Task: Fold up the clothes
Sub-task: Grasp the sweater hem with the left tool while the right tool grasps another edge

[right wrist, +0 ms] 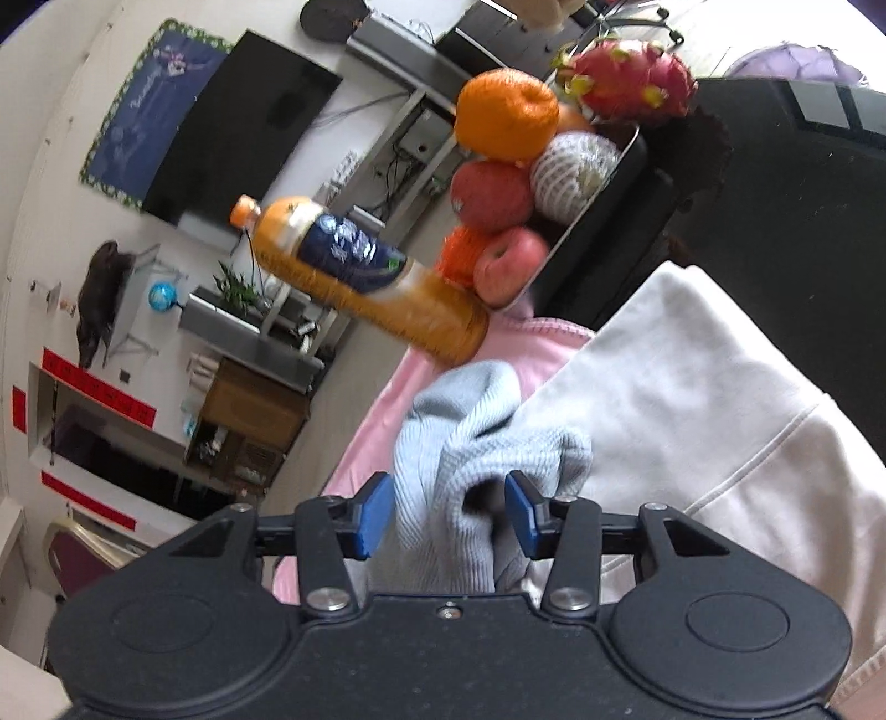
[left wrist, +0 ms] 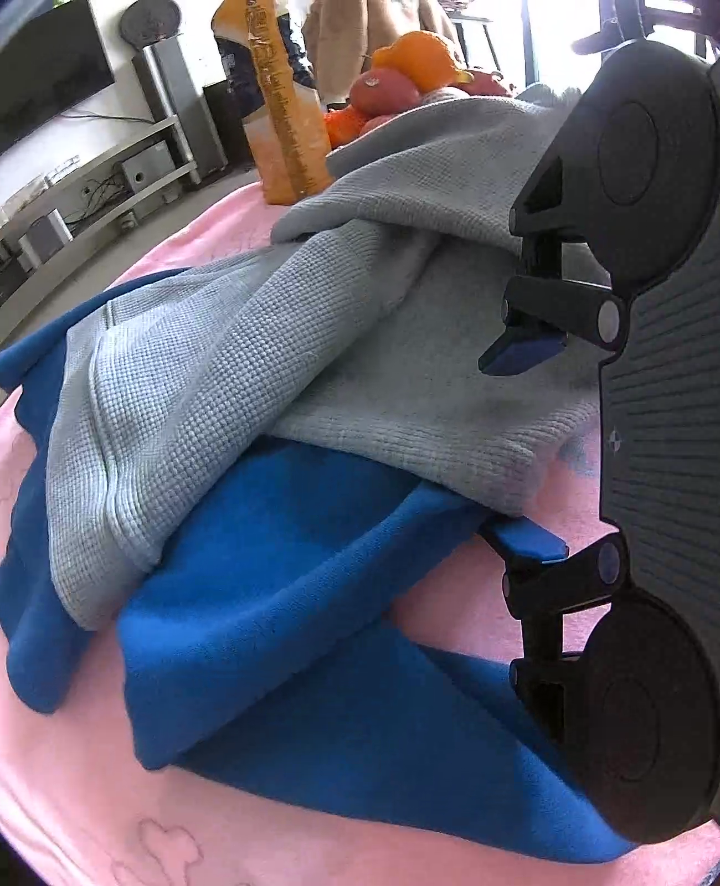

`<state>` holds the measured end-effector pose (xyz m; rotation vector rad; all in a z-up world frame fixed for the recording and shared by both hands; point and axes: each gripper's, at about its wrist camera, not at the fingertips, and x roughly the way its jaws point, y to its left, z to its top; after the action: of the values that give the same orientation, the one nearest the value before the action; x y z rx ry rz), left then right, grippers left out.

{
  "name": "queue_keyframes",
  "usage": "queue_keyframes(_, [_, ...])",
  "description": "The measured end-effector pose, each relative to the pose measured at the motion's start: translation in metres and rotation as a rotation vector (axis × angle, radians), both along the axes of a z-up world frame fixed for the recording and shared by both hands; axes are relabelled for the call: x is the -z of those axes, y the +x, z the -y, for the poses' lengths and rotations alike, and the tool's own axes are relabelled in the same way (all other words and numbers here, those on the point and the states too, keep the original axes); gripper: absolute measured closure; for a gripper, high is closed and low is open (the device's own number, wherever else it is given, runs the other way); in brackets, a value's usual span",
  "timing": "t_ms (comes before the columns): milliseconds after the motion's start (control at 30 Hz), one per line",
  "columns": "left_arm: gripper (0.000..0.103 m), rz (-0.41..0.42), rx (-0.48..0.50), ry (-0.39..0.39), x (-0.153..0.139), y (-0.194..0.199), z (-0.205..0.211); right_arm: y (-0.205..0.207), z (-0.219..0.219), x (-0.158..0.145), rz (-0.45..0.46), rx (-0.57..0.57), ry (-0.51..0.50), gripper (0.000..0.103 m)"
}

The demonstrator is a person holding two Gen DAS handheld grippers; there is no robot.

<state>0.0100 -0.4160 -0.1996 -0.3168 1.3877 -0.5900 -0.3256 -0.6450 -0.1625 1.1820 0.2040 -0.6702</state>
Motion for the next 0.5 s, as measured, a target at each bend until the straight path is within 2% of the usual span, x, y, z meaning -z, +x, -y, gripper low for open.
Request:
queue_keyframes(33, [0.057,0.009,0.006,0.012,0.002,0.0,-0.001,0.002,-0.001,0.0,-0.007,-0.001,0.003,0.059])
queue_keyframes(67, [0.083,0.022,0.006,0.031,0.005,0.0,-0.004,0.003,-0.001,0.001,-0.013,0.002,0.004,0.059])
queue_keyframes(167, [0.088,0.084,0.027,0.07,0.0,-0.003,-0.004,0.001,0.0,0.003,-0.024,0.024,0.014,0.056])
queue_keyframes(267, [0.089,0.224,0.054,0.094,-0.029,-0.009,-0.007,0.003,0.005,0.009,-0.02,0.015,0.052,0.054])
queue_keyframes(400, [0.09,0.443,0.035,0.062,-0.099,-0.01,-0.036,0.003,0.007,0.015,0.063,-0.016,0.134,0.051])
queue_keyframes(500, [0.09,0.545,-0.027,0.03,-0.148,0.0,-0.078,0.007,-0.001,0.014,0.107,-0.053,0.163,0.05])
